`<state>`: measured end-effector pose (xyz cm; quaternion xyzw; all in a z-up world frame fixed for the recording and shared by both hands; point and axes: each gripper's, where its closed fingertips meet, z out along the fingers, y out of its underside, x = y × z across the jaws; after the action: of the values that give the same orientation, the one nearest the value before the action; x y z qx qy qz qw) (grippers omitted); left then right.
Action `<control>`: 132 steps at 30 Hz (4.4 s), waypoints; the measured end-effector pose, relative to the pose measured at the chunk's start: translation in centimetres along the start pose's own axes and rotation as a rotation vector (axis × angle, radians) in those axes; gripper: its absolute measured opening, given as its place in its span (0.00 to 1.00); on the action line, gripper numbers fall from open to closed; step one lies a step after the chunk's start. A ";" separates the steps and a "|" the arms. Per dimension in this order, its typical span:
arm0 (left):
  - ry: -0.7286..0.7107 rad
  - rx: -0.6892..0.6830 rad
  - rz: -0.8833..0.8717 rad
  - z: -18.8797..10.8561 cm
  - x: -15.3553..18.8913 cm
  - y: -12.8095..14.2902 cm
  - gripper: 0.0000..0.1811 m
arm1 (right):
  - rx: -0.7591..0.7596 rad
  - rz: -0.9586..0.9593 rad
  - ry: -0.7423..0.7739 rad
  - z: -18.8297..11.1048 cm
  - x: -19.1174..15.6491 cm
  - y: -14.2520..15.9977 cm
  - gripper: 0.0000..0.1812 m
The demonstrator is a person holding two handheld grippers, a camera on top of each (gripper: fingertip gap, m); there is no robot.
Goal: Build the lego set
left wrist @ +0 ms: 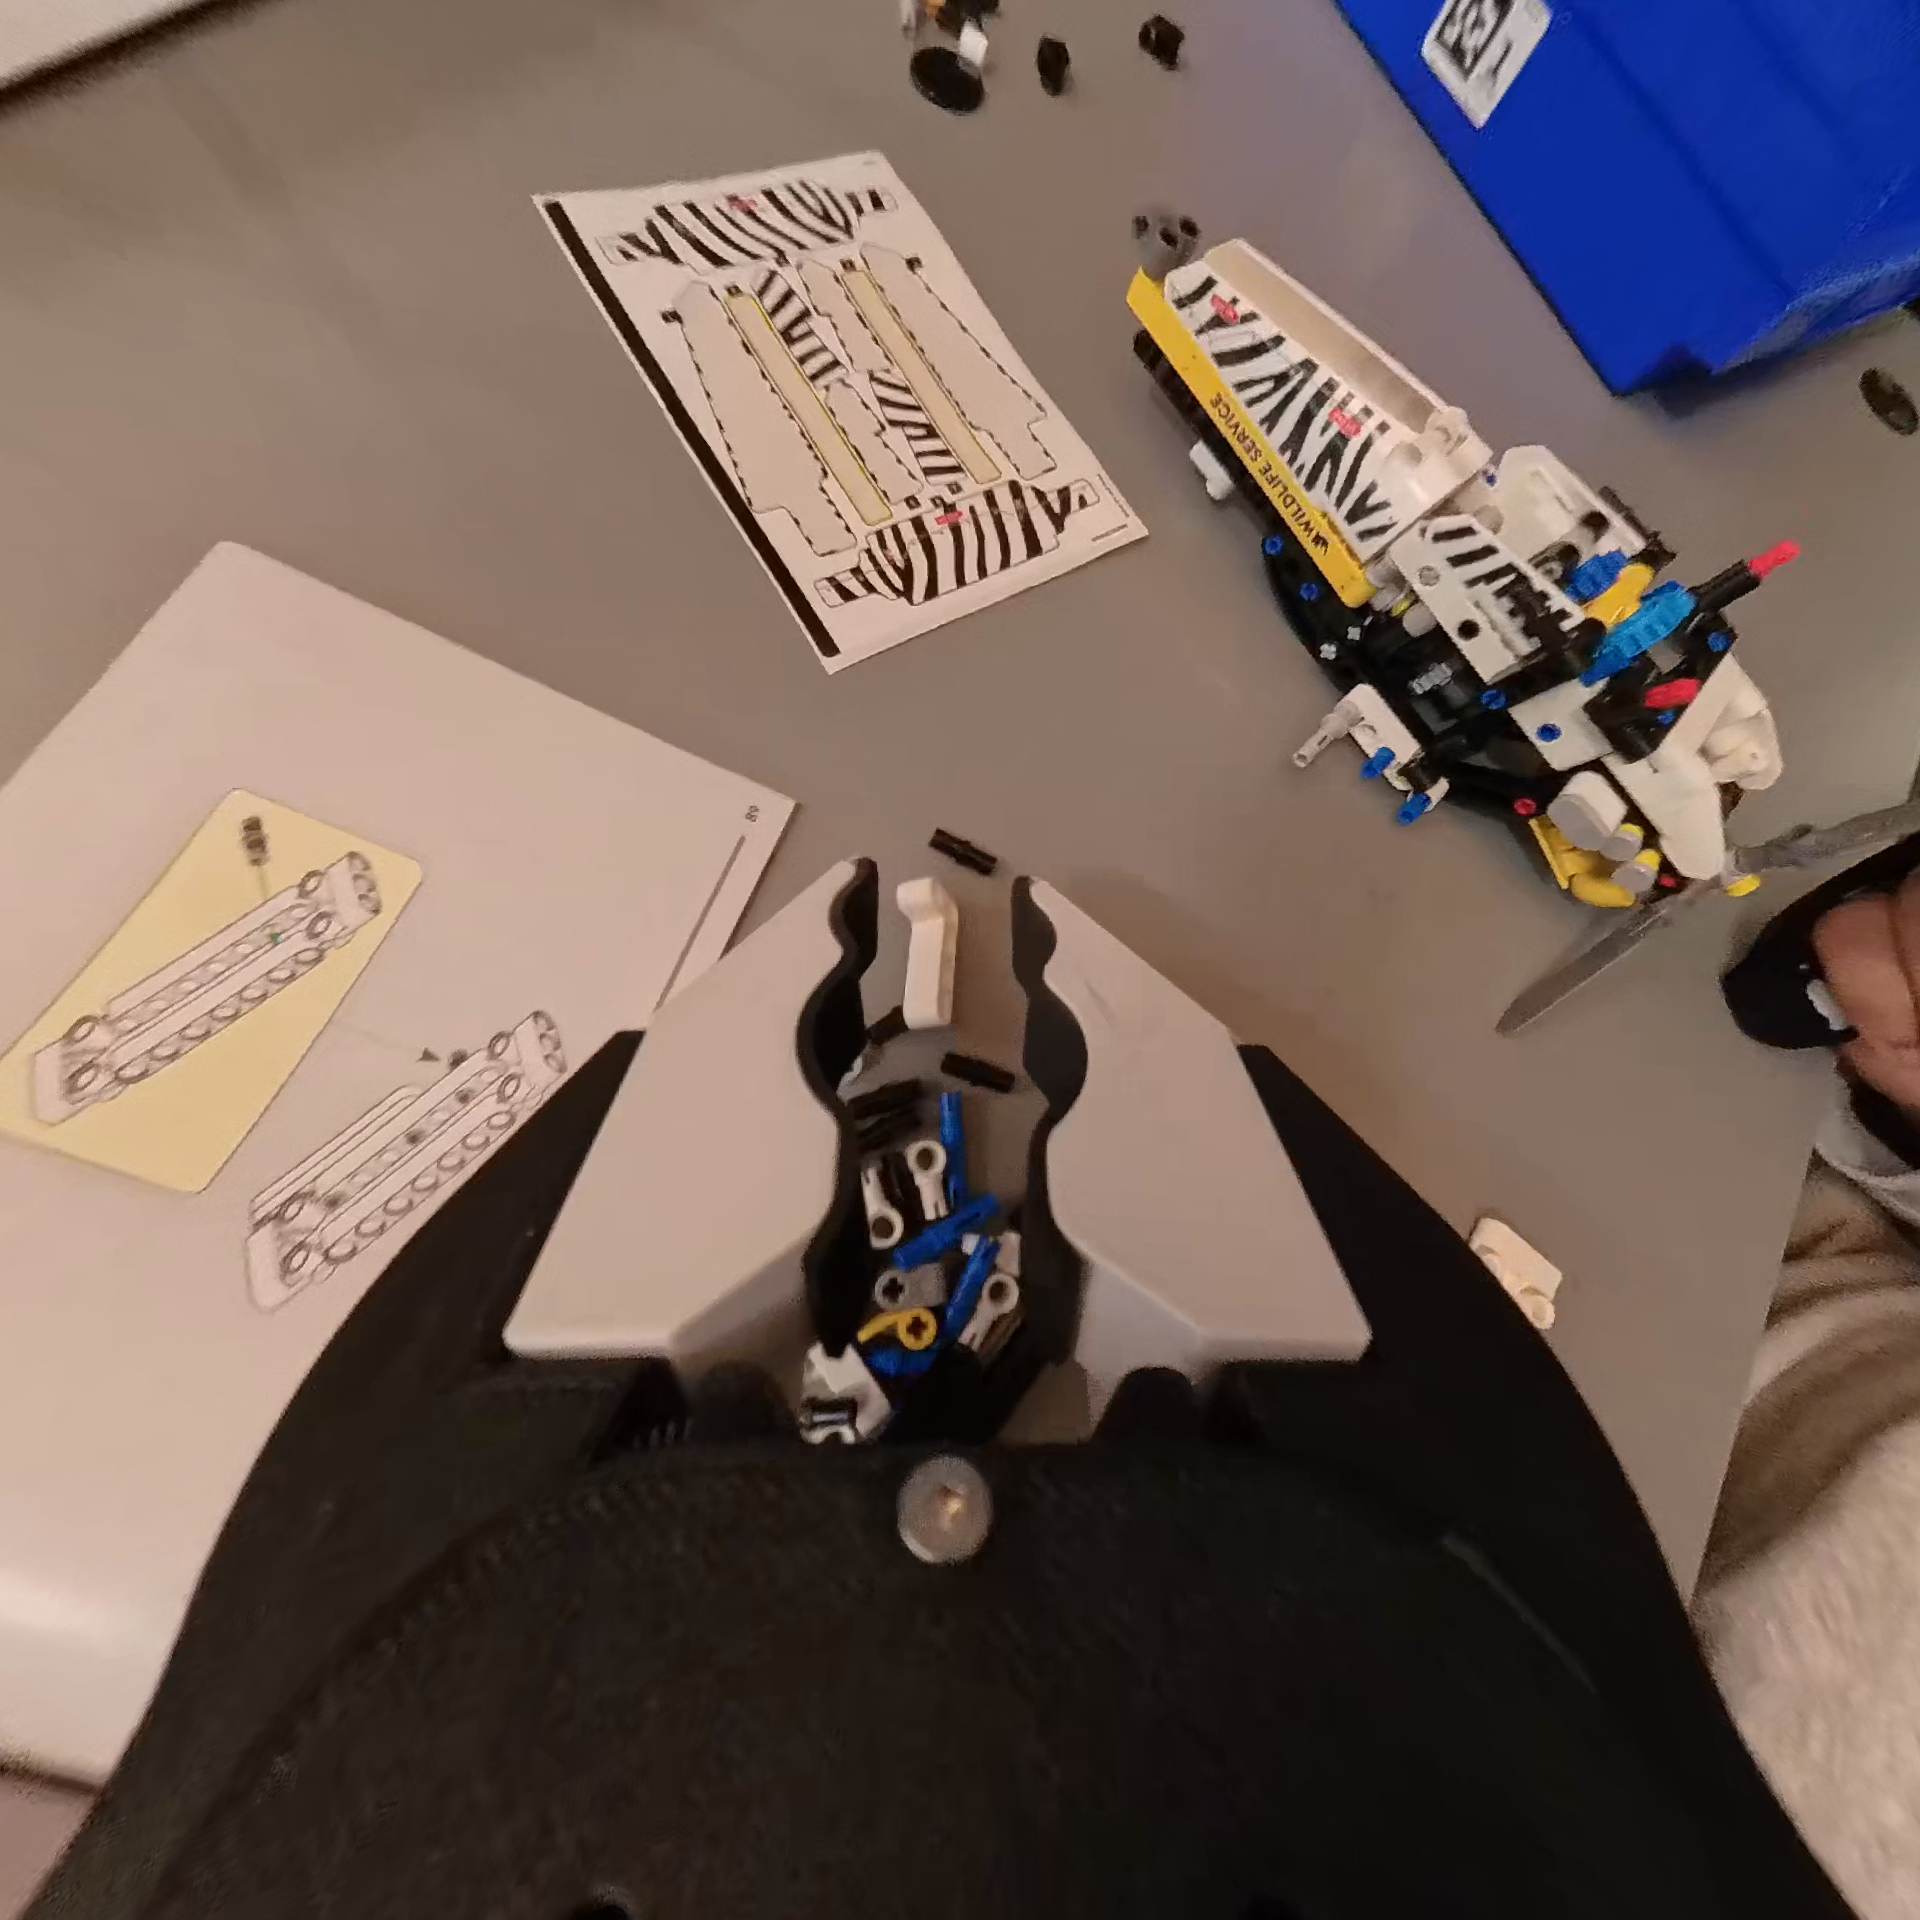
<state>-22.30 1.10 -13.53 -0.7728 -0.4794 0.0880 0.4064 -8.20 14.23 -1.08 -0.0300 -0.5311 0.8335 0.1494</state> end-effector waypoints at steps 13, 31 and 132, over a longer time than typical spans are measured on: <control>-0.156 -0.085 0.047 -1.3 -2.0 1.6 0.11 | 0.012 0.026 0.005 -0.2 0.0 -0.4 0.04; -0.083 -0.139 0.141 -0.1 1.1 4.6 0.08 | 0.018 0.031 0.009 -0.3 0.0 -0.5 0.05; 0.781 0.397 -0.419 -7.6 18.3 2.5 0.14 | -0.304 -0.116 -0.112 0.9 -3.2 3.8 0.00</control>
<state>-7.02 11.29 -5.72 -0.5425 -0.4102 -0.2028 0.7044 -6.22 11.05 -4.46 0.0251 -0.6593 0.7340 0.1611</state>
